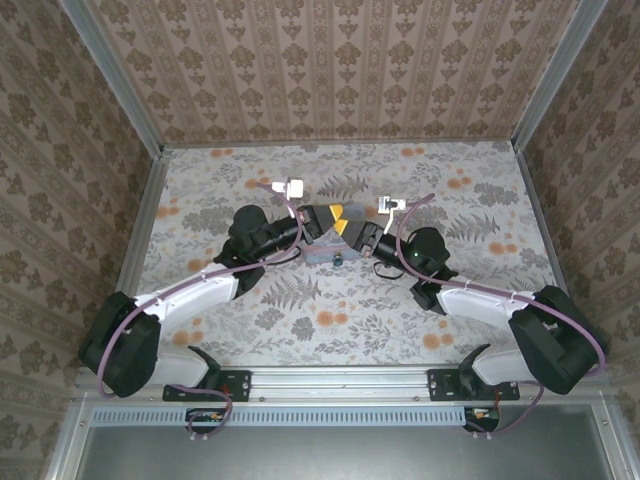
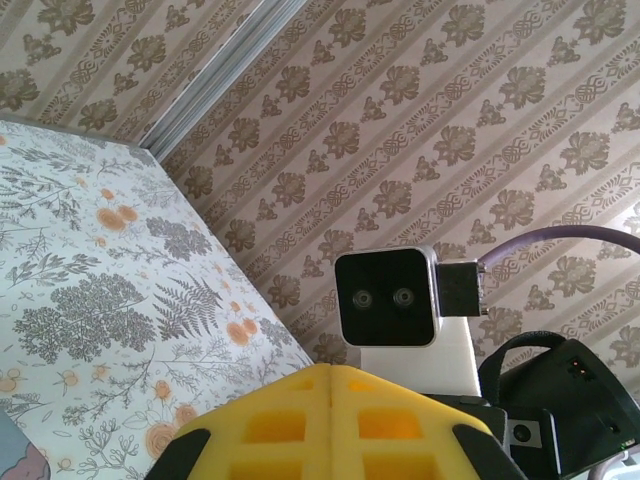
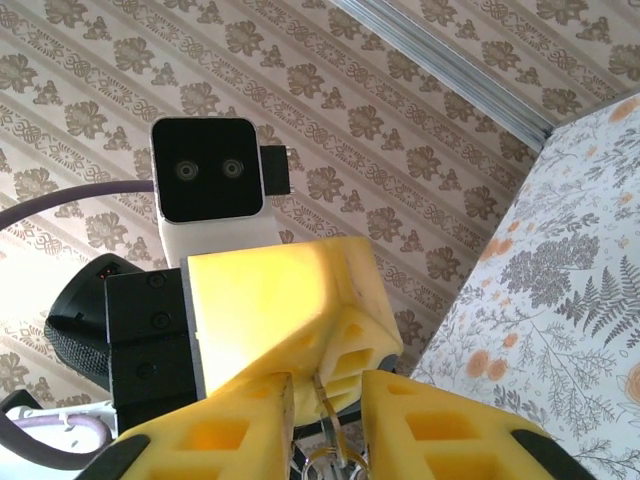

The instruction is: Unlock the padlock with the key

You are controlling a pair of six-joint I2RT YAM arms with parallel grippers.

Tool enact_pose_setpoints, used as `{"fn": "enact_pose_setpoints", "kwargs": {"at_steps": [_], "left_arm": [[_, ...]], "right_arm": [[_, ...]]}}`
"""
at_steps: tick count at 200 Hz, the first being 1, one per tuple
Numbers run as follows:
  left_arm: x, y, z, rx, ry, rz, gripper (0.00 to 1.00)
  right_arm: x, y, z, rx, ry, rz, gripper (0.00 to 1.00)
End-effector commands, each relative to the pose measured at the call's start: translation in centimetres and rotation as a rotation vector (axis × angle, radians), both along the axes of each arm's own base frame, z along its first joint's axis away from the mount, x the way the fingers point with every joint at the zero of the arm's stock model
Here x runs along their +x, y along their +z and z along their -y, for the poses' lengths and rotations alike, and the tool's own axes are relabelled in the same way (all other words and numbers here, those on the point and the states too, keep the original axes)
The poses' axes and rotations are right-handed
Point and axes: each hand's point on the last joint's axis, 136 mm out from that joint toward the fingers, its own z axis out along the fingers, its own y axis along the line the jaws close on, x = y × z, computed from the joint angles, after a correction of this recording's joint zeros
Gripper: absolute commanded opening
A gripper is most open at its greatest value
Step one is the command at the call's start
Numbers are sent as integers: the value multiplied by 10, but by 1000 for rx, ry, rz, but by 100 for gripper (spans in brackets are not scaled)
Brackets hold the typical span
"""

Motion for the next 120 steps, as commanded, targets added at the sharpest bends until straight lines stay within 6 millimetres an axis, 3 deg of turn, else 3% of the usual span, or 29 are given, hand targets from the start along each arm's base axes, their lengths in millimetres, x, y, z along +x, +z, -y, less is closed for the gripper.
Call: {"fn": "enact_pose_setpoints", "kwargs": {"at_steps": [1,40,120], "left_arm": [[-3,15,5,-17,-18,55,0],[-1,15,4,-21,-1,54,0],[3,17,0,-36,35,55,0]], "right_arm": [[-2,17,-3,26,14,61,23],[-3,10,-2,29,14,48,21],[-3,-4,0,28,-5,18,27]]}}
